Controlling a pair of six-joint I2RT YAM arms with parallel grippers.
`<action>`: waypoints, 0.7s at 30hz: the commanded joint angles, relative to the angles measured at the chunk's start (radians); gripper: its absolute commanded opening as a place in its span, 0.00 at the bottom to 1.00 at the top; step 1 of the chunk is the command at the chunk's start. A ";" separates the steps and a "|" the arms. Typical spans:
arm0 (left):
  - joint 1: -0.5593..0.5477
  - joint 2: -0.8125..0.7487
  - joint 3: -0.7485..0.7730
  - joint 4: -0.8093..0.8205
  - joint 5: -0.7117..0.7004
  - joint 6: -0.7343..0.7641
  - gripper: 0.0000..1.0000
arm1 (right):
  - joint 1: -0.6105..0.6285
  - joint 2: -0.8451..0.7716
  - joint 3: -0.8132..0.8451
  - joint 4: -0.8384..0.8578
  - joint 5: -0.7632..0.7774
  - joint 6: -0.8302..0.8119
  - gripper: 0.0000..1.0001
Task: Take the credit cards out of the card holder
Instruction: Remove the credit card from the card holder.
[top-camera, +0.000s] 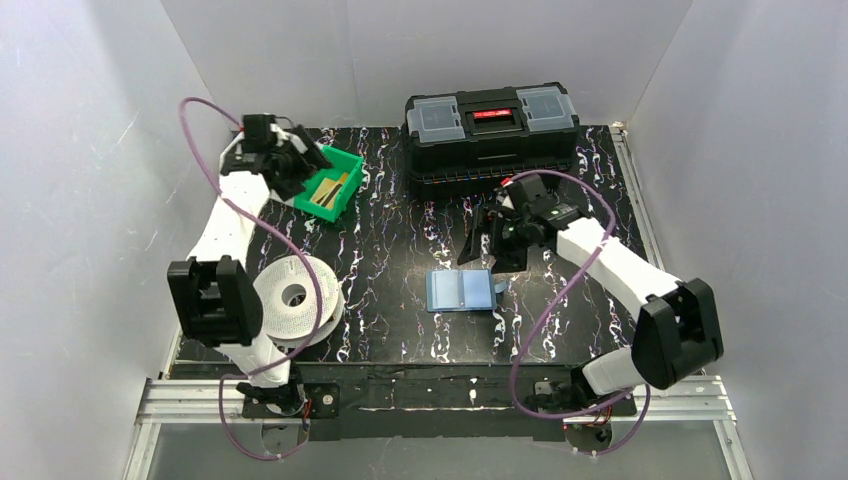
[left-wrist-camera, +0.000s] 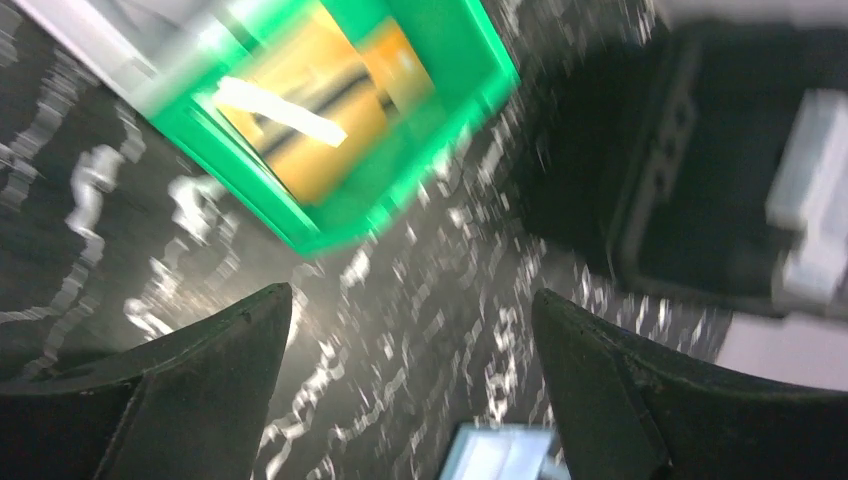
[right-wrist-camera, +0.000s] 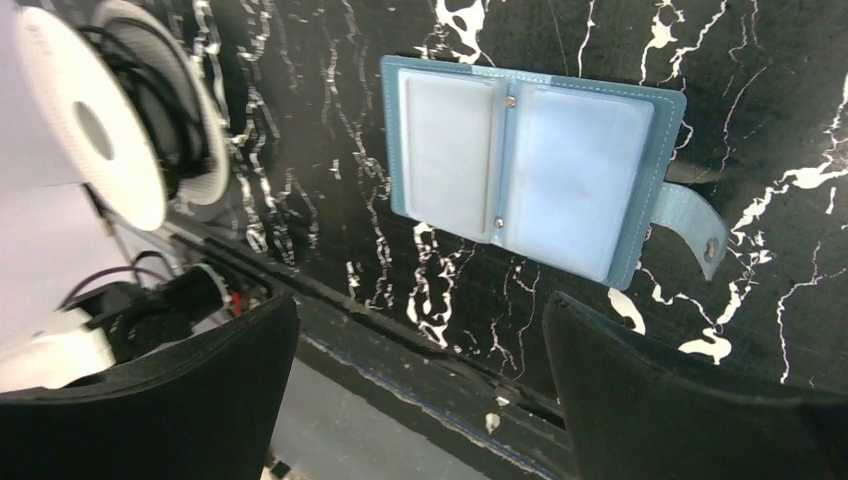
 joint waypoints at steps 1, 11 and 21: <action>-0.151 -0.143 -0.139 -0.003 0.014 0.013 0.89 | 0.074 0.077 0.055 -0.024 0.151 -0.005 0.96; -0.383 -0.261 -0.364 -0.018 0.009 -0.020 0.89 | 0.181 0.251 0.130 -0.040 0.241 0.021 0.80; -0.473 -0.302 -0.501 -0.011 0.007 -0.067 0.88 | 0.254 0.404 0.224 -0.084 0.290 0.045 0.66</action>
